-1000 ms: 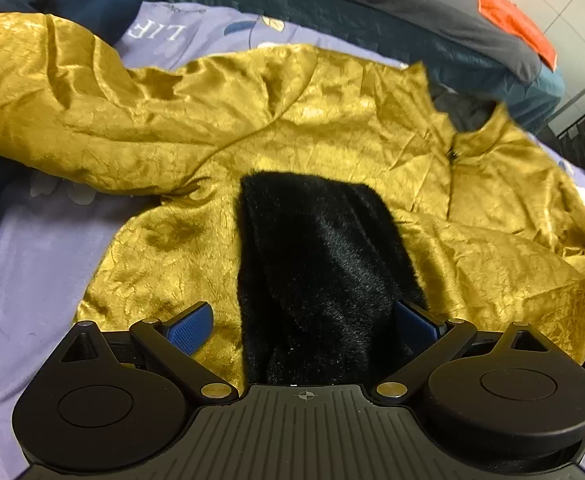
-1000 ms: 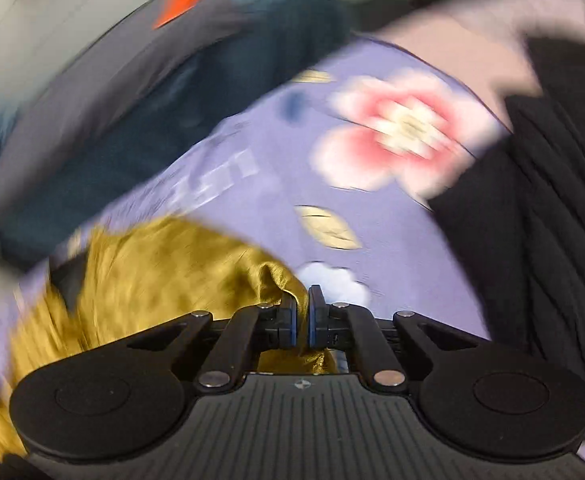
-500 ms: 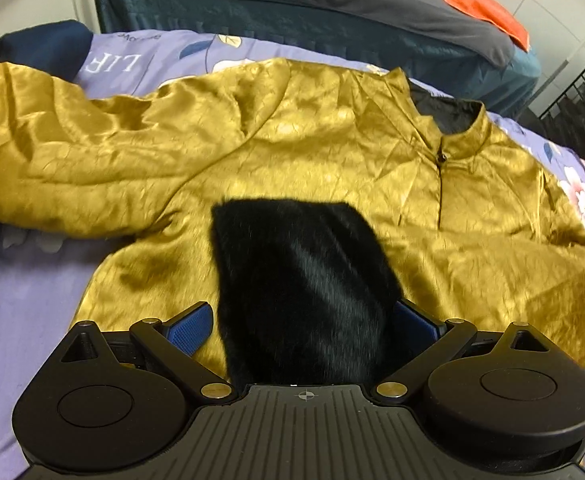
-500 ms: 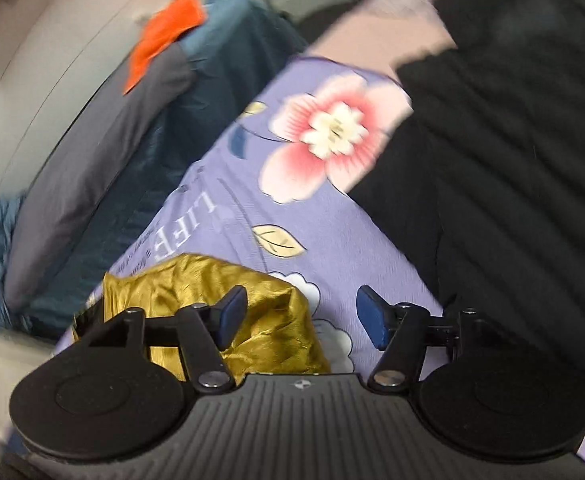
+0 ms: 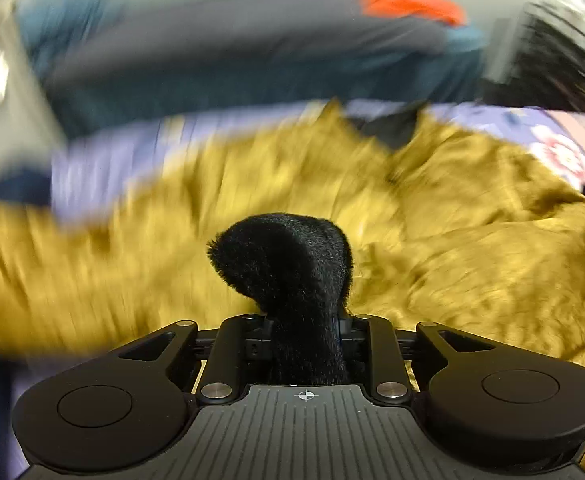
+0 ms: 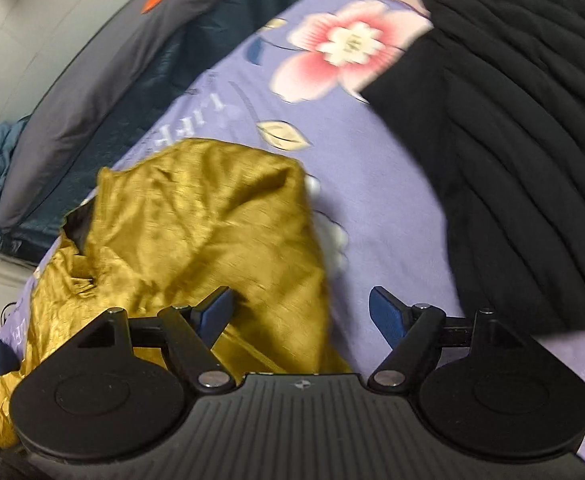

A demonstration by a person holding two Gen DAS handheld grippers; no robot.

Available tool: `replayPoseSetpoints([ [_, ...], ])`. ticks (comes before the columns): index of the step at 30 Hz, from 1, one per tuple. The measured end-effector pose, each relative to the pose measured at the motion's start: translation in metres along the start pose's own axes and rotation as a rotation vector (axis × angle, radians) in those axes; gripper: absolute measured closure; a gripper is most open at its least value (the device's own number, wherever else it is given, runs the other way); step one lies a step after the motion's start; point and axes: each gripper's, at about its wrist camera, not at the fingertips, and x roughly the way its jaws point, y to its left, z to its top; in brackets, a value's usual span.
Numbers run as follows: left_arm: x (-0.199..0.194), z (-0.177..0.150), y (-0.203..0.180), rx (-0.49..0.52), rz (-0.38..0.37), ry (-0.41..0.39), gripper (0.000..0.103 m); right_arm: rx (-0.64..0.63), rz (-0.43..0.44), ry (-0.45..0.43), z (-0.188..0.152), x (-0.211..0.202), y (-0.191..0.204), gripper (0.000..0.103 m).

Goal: Fold large clothes

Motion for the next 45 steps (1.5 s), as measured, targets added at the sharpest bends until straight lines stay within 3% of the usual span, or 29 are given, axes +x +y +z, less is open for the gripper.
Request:
replayPoseSetpoints([
  [2, -0.012, 0.016, -0.008, 0.088, 0.014, -0.082, 0.036, 0.008, -0.005, 0.002, -0.001, -0.003, -0.006, 0.024],
  [5, -0.004, 0.045, -0.001, 0.073, 0.021, -0.092, 0.034, 0.033, 0.010, -0.020, -0.002, -0.012, -0.011, 0.024],
  [6, 0.004, 0.051, 0.004, 0.059, 0.026, -0.079, 0.032, 0.038, 0.015, -0.033, -0.002, -0.016, -0.010, 0.024],
  [9, 0.035, 0.058, 0.016, 0.040, 0.053, 0.003, 0.004, -0.009, 0.008, -0.073, -0.005, -0.027, -0.002, 0.024],
  [11, 0.052, 0.054, 0.024, 0.001, 0.072, 0.063, 0.000, -0.093, -0.012, -0.094, -0.008, -0.032, 0.010, 0.023],
  [14, 0.061, 0.043, 0.037, -0.055, 0.160, 0.120, 0.000, -0.254, -0.039, -0.128, -0.016, -0.037, 0.032, 0.016],
  [18, 0.028, 0.030, 0.050, -0.179, 0.152, 0.027, 0.000, -0.443, -0.048, -0.183, -0.033, -0.040, 0.058, 0.016],
  [22, 0.005, 0.013, 0.037, -0.181, 0.099, -0.051, 0.000, -0.565, 0.035, -0.263, -0.049, -0.043, 0.083, 0.018],
  [26, 0.027, 0.002, 0.013, -0.078, 0.049, 0.043, 0.000, -0.644, 0.060, -0.156, -0.056, -0.015, 0.105, 0.015],
  [28, 0.045, -0.001, 0.004, -0.028, 0.076, 0.111, 0.000, -0.656, 0.014, -0.101, -0.059, 0.004, 0.110, 0.015],
  [31, 0.061, -0.003, -0.001, 0.003, 0.100, 0.136, 0.000, -0.625, -0.074, -0.036, -0.058, 0.028, 0.109, 0.009],
  [34, 0.079, -0.004, 0.007, -0.041, 0.108, 0.221, 0.000, -0.613, -0.100, 0.003, -0.055, 0.043, 0.105, 0.003],
  [36, 0.091, -0.005, 0.020, -0.148, 0.067, 0.301, 0.000, -0.628, -0.111, 0.026, -0.054, 0.052, 0.104, 0.001],
  [39, 0.099, -0.006, 0.038, -0.272, 0.025, 0.323, 0.000, -0.642, -0.133, 0.068, -0.054, 0.068, 0.104, 0.000],
  [45, 0.104, -0.008, 0.033, -0.218, 0.037, 0.311, 0.000, -0.650, -0.172, 0.107, -0.048, 0.088, 0.108, 0.000],
])
